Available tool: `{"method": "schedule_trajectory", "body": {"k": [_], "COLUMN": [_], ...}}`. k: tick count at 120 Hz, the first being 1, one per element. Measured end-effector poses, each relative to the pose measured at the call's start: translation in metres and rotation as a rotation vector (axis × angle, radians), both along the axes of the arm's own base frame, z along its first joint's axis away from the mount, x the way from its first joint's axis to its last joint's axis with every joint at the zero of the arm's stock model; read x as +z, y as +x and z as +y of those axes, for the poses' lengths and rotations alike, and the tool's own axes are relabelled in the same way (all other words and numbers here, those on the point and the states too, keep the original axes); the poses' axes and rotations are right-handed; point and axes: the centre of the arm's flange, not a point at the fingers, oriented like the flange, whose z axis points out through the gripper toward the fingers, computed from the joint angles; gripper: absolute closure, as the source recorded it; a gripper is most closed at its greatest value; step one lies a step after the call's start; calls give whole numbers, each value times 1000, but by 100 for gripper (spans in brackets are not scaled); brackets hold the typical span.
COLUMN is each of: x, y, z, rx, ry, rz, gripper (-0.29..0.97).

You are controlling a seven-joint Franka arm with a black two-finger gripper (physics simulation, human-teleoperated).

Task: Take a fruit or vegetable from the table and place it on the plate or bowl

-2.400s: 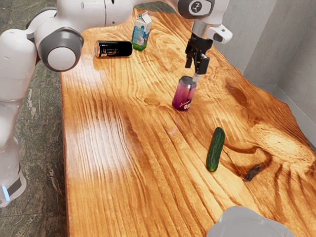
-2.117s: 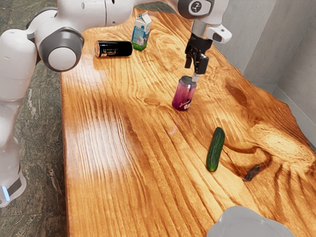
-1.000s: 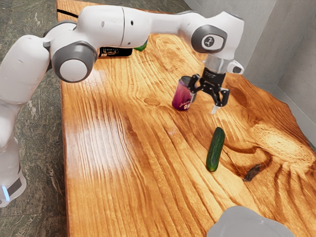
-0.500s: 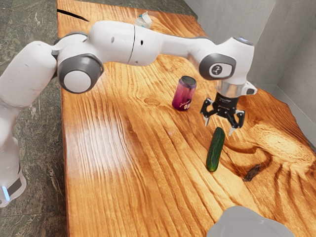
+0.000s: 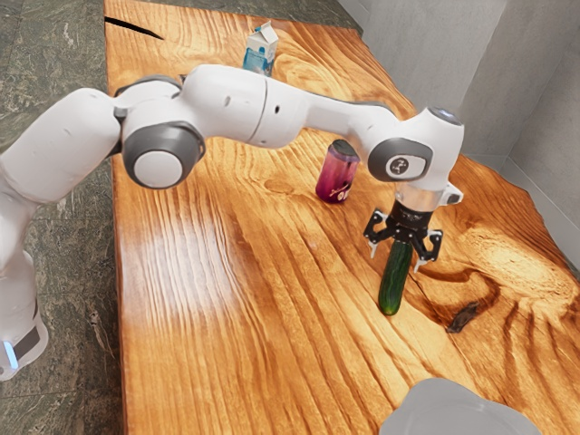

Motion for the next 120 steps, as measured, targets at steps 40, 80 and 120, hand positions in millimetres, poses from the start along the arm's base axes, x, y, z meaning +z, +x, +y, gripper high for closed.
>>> {"method": "schedule_trajectory", "body": {"k": [40, 80, 120], "x": [-15, -21, 16], "y": [6, 7, 8], "z": [-6, 2, -29], "rx": [35, 68, 32], "ry": [1, 24, 36], "rz": [1, 7, -59], "gripper": [5, 44, 46]}}
